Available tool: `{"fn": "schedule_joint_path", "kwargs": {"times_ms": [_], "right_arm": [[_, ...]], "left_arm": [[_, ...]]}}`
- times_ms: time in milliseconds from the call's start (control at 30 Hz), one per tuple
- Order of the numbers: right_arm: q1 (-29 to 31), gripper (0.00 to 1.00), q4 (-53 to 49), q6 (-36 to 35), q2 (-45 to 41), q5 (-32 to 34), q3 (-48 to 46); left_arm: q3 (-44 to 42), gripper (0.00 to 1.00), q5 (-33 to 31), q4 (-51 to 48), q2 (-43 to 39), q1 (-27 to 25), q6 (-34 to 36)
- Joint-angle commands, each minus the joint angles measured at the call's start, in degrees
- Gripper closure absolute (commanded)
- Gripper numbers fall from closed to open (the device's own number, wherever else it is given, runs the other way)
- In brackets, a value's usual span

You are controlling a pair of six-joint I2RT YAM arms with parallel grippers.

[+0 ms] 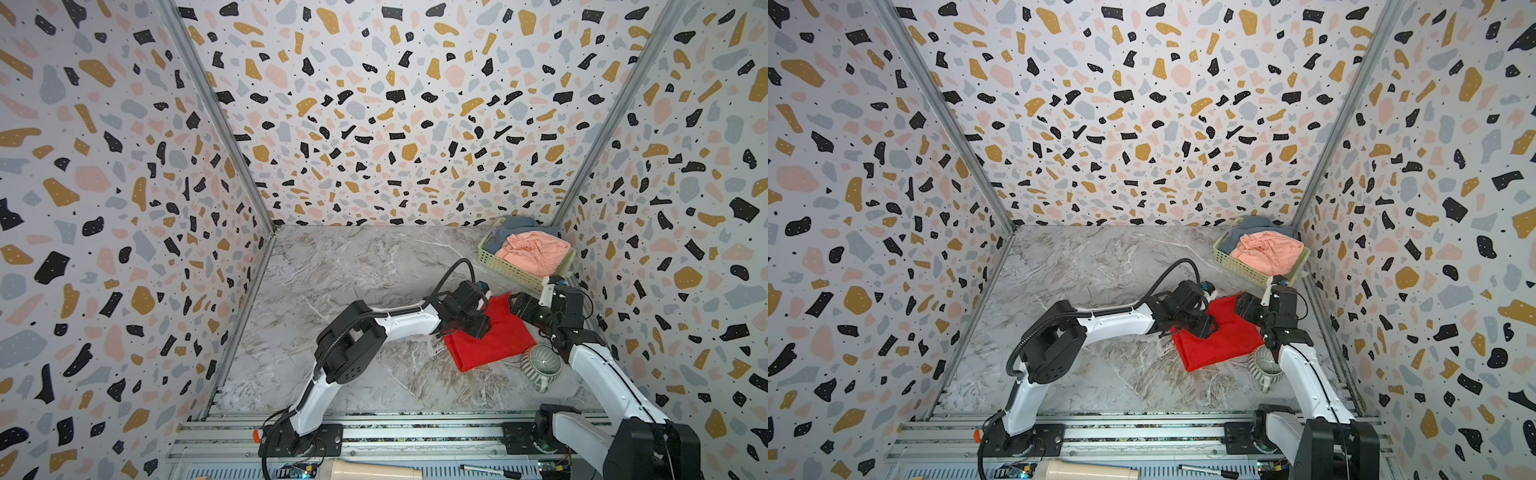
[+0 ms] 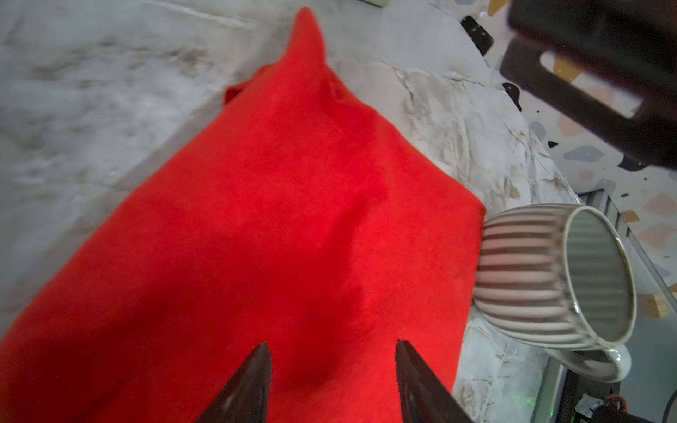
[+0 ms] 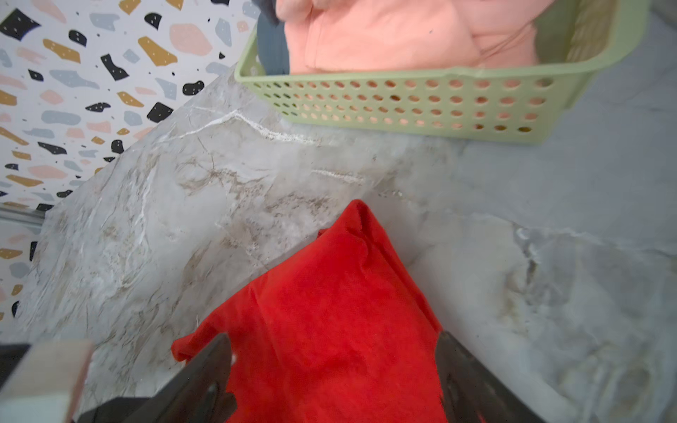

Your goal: Fold and stack the t-shirts

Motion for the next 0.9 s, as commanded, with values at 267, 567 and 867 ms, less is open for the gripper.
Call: {"fn": "schedule_joint_path", "kwargs": {"times_ms": [267,567,867], "right_arm": [[-8.6,0.01,-2.6,-1.1,-7.2,1.1,3.9],[-8.8,0.01,1.5,0.9,-6.4,-3.5,3.5],[-8.7,0.01,5.1,2.8,-5.1,-7.6,3.7]], "left_arm": [[-3.7,0.44,-11.6,-1.8,6.0,3.6,-8.0],[-33.5,0.44,-15.7,7.7,-11.2,23.4,-16.7],[-53.8,0.43,-20.3,7.2,-30.9,43.8,-16.4]]}}
